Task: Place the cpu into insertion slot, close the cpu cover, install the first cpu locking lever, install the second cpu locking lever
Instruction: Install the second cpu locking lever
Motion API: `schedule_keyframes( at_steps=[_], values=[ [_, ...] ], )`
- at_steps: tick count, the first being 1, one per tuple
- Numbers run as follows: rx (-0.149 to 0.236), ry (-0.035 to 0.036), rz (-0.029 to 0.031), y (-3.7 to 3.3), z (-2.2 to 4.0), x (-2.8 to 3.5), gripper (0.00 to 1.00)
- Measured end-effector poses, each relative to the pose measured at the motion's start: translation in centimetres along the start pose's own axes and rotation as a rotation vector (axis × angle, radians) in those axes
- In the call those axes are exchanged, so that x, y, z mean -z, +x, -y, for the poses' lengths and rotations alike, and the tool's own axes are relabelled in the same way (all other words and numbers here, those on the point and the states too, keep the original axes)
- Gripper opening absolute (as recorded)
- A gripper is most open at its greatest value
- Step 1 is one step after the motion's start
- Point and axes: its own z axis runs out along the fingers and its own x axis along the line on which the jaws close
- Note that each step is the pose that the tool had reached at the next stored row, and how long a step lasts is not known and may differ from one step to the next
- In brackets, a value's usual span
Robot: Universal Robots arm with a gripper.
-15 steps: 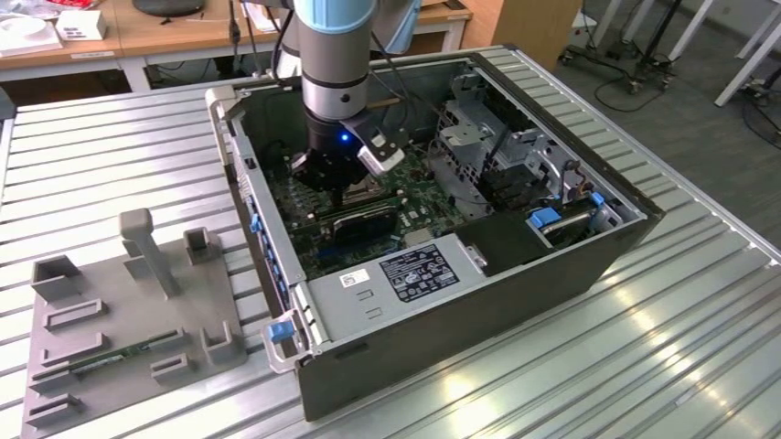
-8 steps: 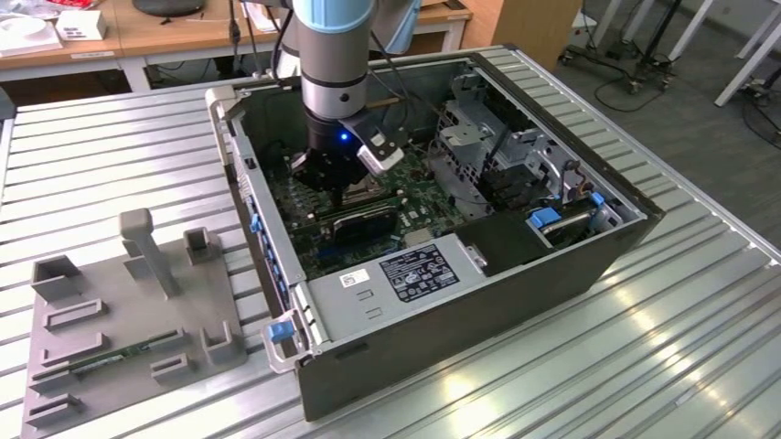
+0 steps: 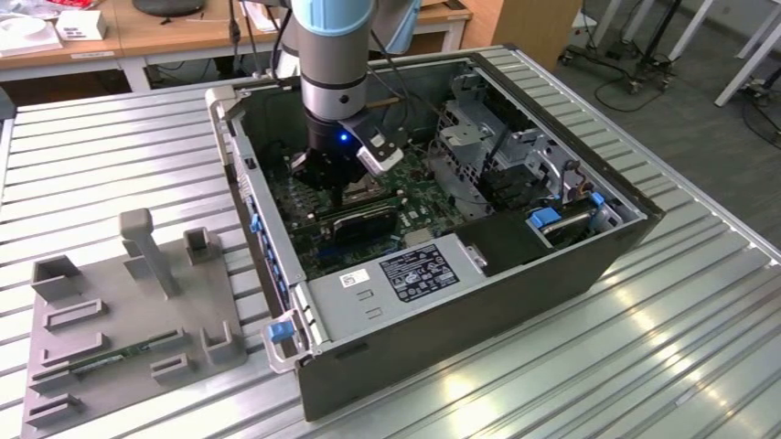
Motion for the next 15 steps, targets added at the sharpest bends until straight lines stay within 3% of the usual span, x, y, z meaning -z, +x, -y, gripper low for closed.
schedule_keyframes(
  at_steps=[1,2,7,15],
  values=[
    [0.0,-0.0072,0.0023,0.0,0.0,0.0,0.1],
    [0.0,-0.0095,0.0026,0.0,0.0,0.01,0.1],
    [0.0,-0.0098,0.003,0.08,0.01,0.02,0.1],
    [0.0,-0.012,0.0108,0.7,0.05,-0.02,0.1]
  ],
)
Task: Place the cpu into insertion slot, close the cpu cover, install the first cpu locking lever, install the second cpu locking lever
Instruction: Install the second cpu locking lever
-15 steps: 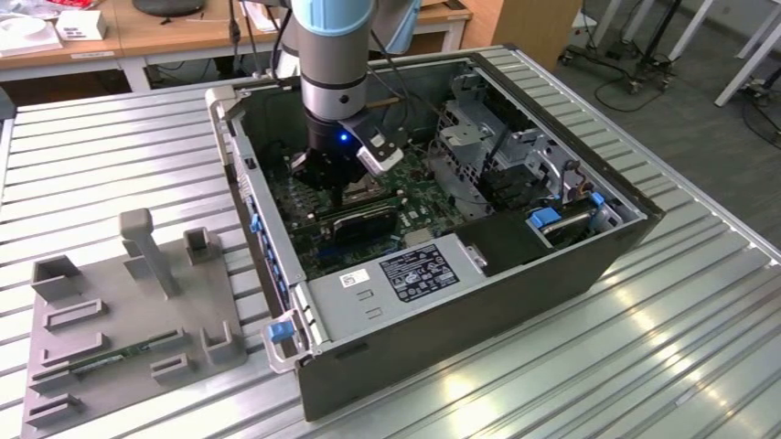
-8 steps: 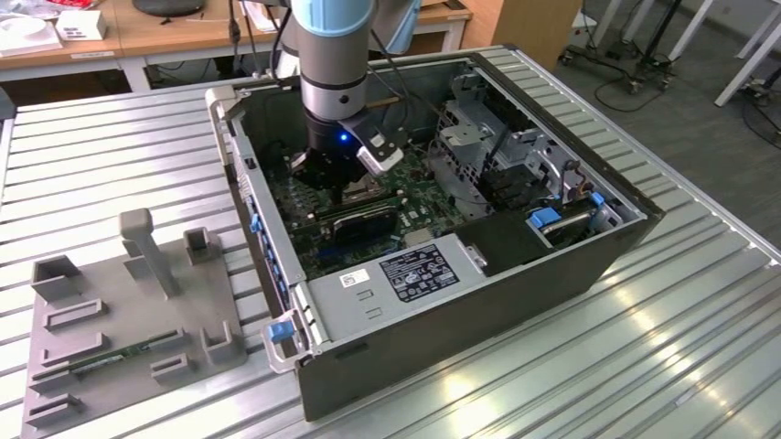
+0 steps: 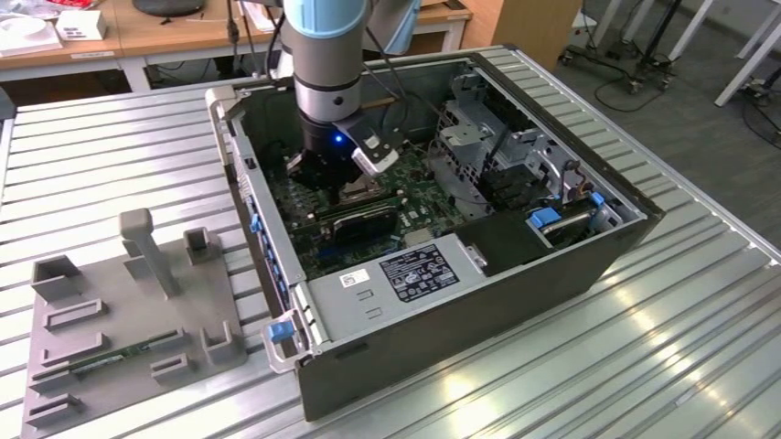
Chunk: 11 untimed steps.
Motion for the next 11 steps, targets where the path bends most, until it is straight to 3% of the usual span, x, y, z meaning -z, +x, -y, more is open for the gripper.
schedule_keyframes(
  at_steps=[3,11],
  values=[
    [0.0,-0.0015,0.0026,0.08,0.02,-0.04,0.1],
    [0.001,-0.0097,0.0163,0.49,0.06,-0.16,0.1]
  ],
)
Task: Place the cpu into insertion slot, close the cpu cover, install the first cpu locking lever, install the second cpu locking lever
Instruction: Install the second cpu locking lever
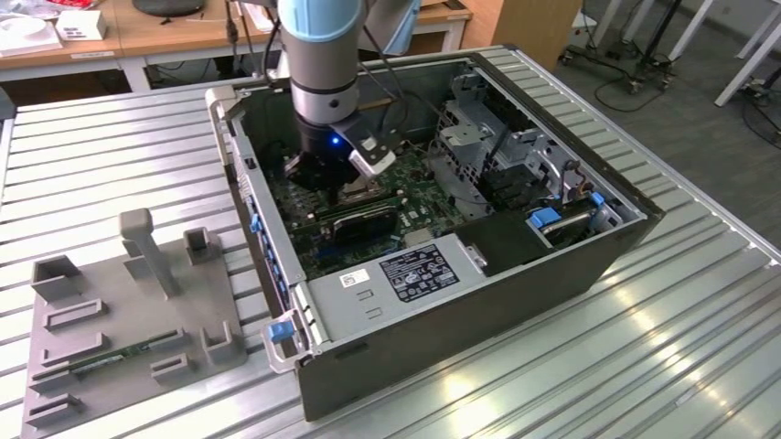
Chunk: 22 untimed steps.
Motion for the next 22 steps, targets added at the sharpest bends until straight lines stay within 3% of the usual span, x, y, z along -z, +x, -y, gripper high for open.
schedule_keyframes(
  at_steps=[6,16,22],
  values=[
    [0.0,-0.0014,0.0061,0.29,0.04,-0.12,0.1],
    [0.0,-0.0015,0.0065,0.3,0.08,-0.23,0.1],
    [0.0,-0.0016,0.0066,0.25,0.02,0.52,0.1]
  ],
)
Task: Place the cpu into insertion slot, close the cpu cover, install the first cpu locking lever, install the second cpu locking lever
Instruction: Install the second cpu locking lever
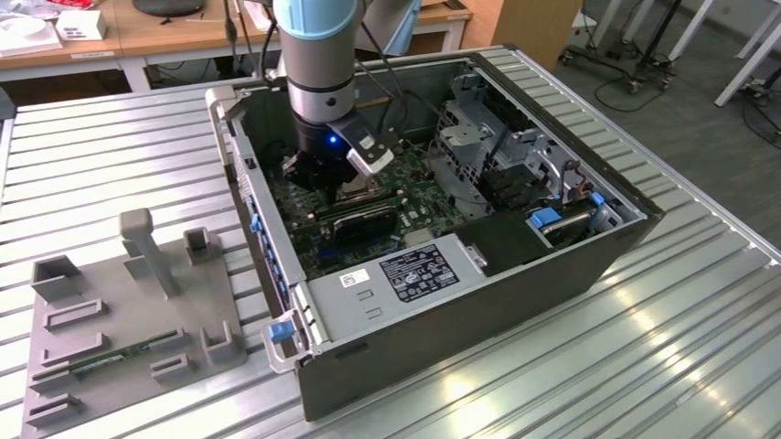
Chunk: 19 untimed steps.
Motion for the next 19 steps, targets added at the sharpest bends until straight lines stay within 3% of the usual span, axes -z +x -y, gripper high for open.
schedule_keyframes(
  at_steps=[8,12,19],
  values=[
    [0.0,0.0002,-0.0001,-0.11,-0.11,1.47,0.1],
    [0.0,0.0001,-0.0001,-0.22,-0.13,1.57,0.1],
    [0.0,0.0002,-0.0004,-2.45,-0.28,1.39,0.1]
  ],
)
